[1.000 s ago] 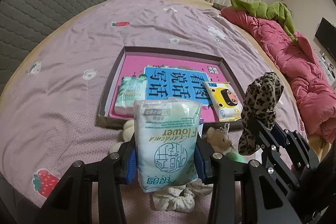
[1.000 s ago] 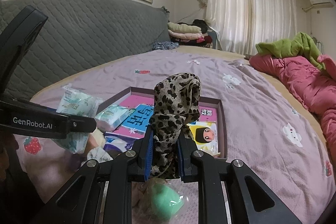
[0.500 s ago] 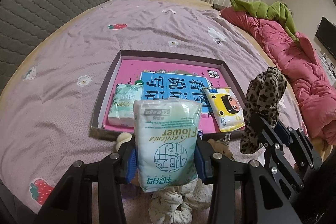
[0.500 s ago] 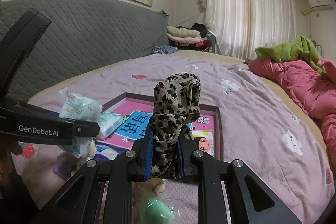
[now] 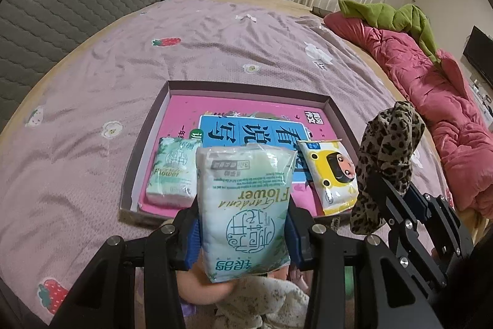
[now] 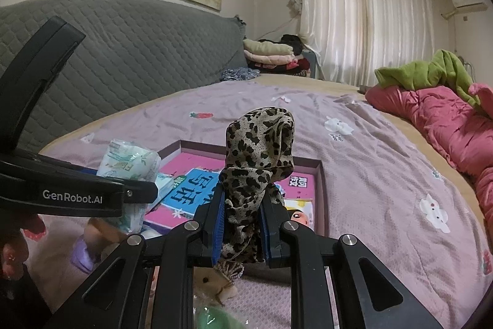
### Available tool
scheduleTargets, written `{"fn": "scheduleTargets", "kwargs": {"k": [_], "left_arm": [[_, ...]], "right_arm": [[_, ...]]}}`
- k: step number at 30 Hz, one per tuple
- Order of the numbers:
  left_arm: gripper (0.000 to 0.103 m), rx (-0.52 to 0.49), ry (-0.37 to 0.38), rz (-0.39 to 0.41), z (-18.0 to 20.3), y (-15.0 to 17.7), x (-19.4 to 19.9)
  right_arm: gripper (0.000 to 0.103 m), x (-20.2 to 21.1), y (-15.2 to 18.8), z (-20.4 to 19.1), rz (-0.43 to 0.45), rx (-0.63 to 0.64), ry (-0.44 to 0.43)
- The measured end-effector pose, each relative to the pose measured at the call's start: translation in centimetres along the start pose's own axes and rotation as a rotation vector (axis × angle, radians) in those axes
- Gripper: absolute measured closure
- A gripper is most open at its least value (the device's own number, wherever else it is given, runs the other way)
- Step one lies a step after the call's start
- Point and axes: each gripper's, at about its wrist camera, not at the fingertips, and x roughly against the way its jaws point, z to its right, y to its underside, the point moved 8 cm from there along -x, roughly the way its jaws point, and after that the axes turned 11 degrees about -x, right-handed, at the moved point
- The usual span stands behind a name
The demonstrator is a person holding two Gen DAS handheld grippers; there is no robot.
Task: Organize soft objects
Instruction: 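Lower the white pack with the left tool while the right lowers the leopard cloth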
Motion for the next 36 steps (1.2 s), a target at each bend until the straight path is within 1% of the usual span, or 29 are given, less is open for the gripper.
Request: {"fn": "scheduleTargets", "kwargs": {"k": [7, 17, 26, 30, 36], "left_arm": [[0.058, -0.009, -0.001, 0.006, 0.2, -0.9, -0.7], [0.058, 0.001, 0.003, 0.008, 0.1, -1.9, -1.7], [0.058, 0.021, 0.009, -0.002, -0.2, -2.3, -3.0], [0.058, 0.017, 0.009, -0.008, -0.2, -2.7, -3.7], [0.058, 0.012, 0.017, -0.03, -0.3, -3.1, -5.3]], "right_arm": [[0.083, -0.1, -0.1, 0.2, -0.001, -0.001, 0.003], [0.083, -1.4, -0.9, 1.1, 0.006, -0.01, 0.013], [0.083, -1.8, -1.4, 2.6, 0.014, -0.032, 0.043], [0.083, -2.3, -1.4, 3.0, 0.003, -0.035, 0.047], [0.083, -3.7, -0.9, 2.7, -0.044, -0.021, 0.033]]}}
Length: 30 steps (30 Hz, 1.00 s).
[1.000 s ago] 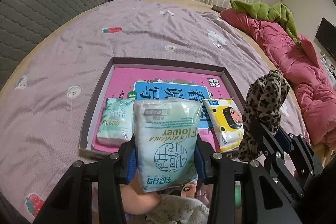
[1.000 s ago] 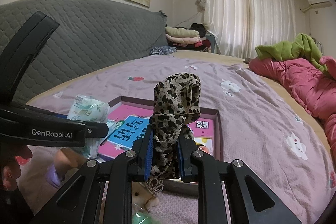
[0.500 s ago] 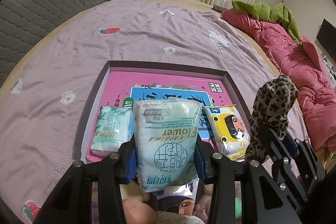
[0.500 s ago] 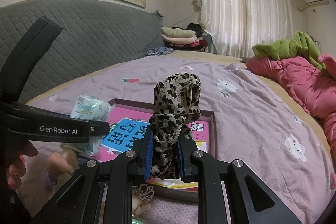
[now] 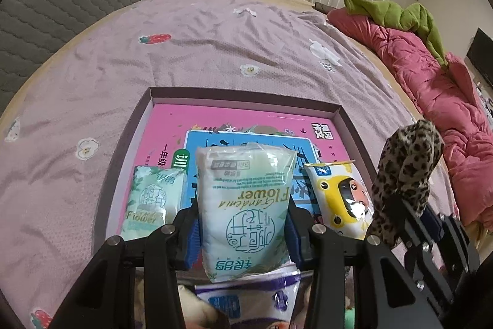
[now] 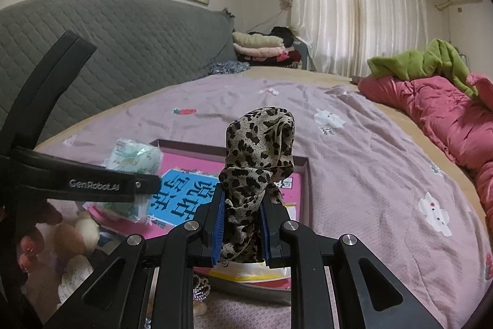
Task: Organize soft objects
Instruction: 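Lower the white pack with the left tool while the right lowers the leopard cloth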
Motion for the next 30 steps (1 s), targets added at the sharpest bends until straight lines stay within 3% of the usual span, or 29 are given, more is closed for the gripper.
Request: {"fn": "scheduleTargets", "kwargs": {"k": [8, 30], "left_arm": [[0.058, -0.007, 0.009, -0.064, 0.0, 0.3, -1.9], [0.058, -0.035, 0.028, -0.142, 0.4, 1.1, -3.9]], "right_arm": [[0.083, -2.2, 0.8, -0.1, -0.061, 0.021, 0.011], [0.079, -5.3, 4.5, -2.0, -0.227, 0.057, -0.081]]}}
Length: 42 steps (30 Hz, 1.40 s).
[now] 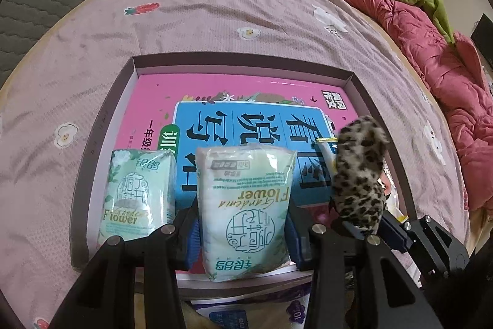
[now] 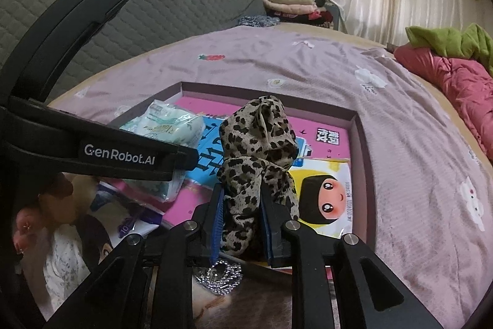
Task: Organize soft objects
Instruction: 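Lower the white pack with the left tool while the right lowers the leopard cloth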
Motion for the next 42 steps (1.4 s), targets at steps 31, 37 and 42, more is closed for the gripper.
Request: {"fn": "scheduleTargets", "kwargs": {"k": [31, 37, 42], "left_arm": [[0.058, 0.019, 0.015, -0.103, -0.3, 1.0, -1.2], [0.058, 0.015, 0.01, -0.111, -0.2, 1.0, -1.2], [0.057, 0.012, 0.01, -0.118, -0.2, 1.2, -1.1]], "right_arm": [[0.051, 2.6, -1.2, 0.6, 0.089, -0.015, -0.015], [0.043, 2.9, -1.7, 2.3, 0.102, -0.07, 0.019], [0.038, 2.6, -1.6, 3.5, 0.085, -0.127, 0.013]]}}
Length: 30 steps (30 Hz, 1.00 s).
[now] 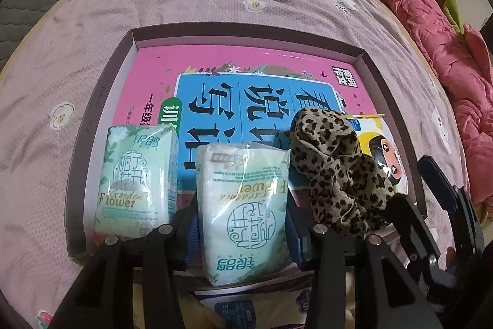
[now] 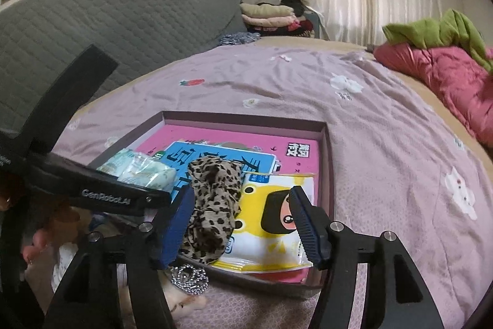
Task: Organize soft objects
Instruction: 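Lower the white pack with the left tool while the right lowers the leopard cloth, then open both tools and move them back toward the pile of soft items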
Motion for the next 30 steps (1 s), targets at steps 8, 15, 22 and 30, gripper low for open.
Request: {"fn": "scheduleTargets", "kwargs": {"k": [8, 15, 22, 30], "left_arm": [[0.05, -0.01, 0.005, 0.024, 0.3, -0.3, 0.7], [0.049, -0.012, -0.012, 0.051, 0.3, -0.5, 1.5], [0.049, 0.0, -0.028, 0.082, -0.2, -0.3, 3.0], [0.049, -0.007, -0.037, 0.112, -0.3, 0.3, 4.5]], "right_arm": [[0.038, 0.0, -0.1, 0.9, 0.0, -0.046, 0.005], [0.037, 0.2, -0.3, 0.8, 0.005, -0.051, -0.014], [0.037, 0.4, -0.2, 0.3, 0.003, -0.041, -0.026], [0.037, 0.6, -0.3, 0.2, 0.01, -0.032, -0.023]]}}
